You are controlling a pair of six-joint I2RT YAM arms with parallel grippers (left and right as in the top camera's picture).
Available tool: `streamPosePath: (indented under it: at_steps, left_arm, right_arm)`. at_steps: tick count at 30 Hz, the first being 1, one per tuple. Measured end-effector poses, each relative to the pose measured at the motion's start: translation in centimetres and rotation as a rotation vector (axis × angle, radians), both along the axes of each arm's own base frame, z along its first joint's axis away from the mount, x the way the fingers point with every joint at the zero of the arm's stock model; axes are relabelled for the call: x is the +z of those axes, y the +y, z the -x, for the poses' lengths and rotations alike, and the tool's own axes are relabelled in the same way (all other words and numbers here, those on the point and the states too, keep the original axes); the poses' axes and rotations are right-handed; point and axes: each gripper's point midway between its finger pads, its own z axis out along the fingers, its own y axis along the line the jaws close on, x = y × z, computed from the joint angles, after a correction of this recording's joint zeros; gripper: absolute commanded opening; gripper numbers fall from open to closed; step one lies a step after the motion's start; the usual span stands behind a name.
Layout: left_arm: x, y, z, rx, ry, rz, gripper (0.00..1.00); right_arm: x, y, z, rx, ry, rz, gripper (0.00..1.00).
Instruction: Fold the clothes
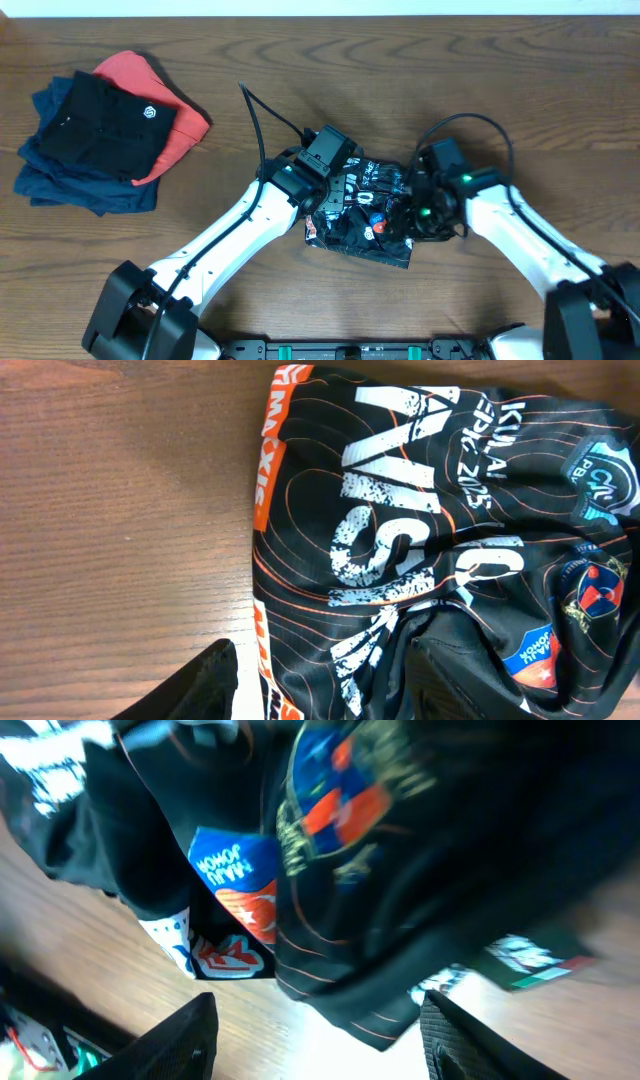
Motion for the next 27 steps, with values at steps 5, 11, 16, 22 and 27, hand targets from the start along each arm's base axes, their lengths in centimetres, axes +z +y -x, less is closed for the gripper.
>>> streamPosePath:
  at_steps: [5, 11, 16, 22, 27]
  left_arm:
    - [-0.1, 0.2, 0.2, 0.000, 0.009, -0.007, 0.56]
    - [-0.1, 0.2, 0.3, 0.000, 0.013, -0.010, 0.57]
    - [-0.2, 0.4, 0.5, 0.000, 0.020, -0.015, 0.57]
    - [-0.3, 0.4, 0.6, 0.000, 0.025, -0.019, 0.57]
    - [-0.3, 0.5, 0.6, 0.000, 0.026, -0.020, 0.57]
  right_arm:
    - [-0.9, 0.9, 0.5, 0.022, 0.034, -0.005, 0.59]
    - [-1.3, 1.9, -0.5, 0.020, -0.002, -0.032, 0.09]
    - [-0.9, 2.3, -0.8, 0.006, -0.001, -0.058, 0.01]
    - [1.8, 2.4, -3.9, -0.029, -0.075, -0.100, 0.01]
    - [4.3, 2.5, -5.5, -0.045, -0.137, -0.127, 0.02]
